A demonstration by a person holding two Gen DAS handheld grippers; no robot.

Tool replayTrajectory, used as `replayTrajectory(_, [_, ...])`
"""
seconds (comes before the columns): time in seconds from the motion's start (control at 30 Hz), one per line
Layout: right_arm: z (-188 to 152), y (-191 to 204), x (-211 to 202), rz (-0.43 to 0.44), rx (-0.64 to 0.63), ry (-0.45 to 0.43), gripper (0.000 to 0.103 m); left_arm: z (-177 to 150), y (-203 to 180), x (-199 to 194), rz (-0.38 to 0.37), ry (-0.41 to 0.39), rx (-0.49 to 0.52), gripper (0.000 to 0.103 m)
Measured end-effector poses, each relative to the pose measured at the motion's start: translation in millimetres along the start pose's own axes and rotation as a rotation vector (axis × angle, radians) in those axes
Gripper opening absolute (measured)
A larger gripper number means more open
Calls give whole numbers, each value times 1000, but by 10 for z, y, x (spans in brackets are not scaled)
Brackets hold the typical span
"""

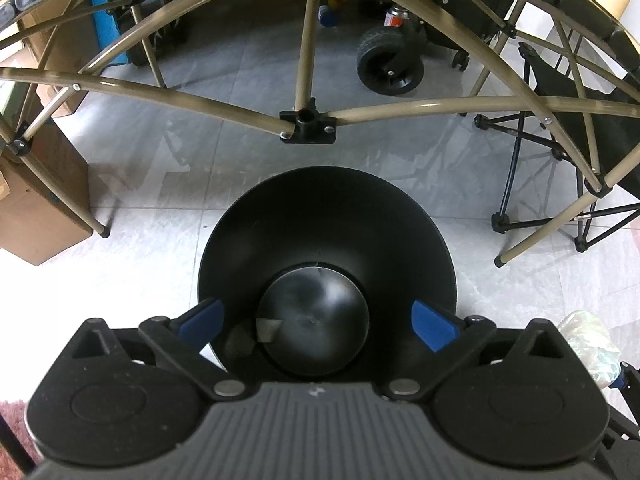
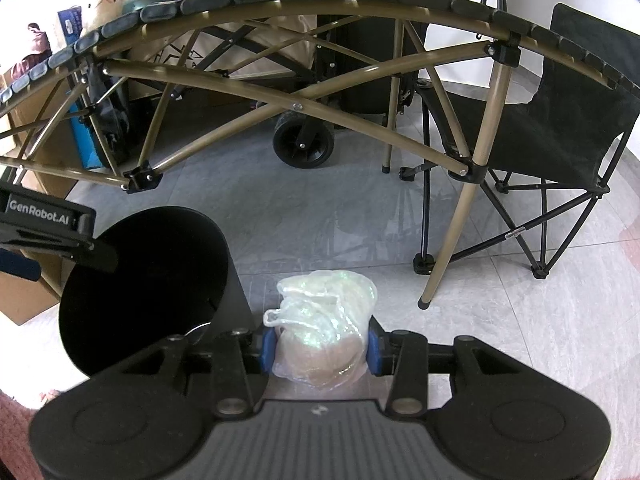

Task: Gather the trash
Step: 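Open the left tool to drop the white sponge into the bin, then lower the plastic bag into the bin and open the right tool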

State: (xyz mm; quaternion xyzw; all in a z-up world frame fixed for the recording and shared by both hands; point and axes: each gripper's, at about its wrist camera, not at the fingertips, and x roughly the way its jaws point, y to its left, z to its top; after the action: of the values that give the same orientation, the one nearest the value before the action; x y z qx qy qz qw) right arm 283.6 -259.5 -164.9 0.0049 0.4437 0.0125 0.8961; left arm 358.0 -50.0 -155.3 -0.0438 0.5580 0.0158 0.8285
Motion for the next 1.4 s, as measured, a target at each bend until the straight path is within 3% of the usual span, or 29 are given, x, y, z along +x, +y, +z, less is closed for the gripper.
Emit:
replayTrajectory(0.67, [147,346,-92,61,-34,2,41,-32,205,-94,52,-27,-8,103])
replayTrajectory(1.4, [310,1117,61,134,-111,58,42,-111,905,-318,105,-71,-103,103])
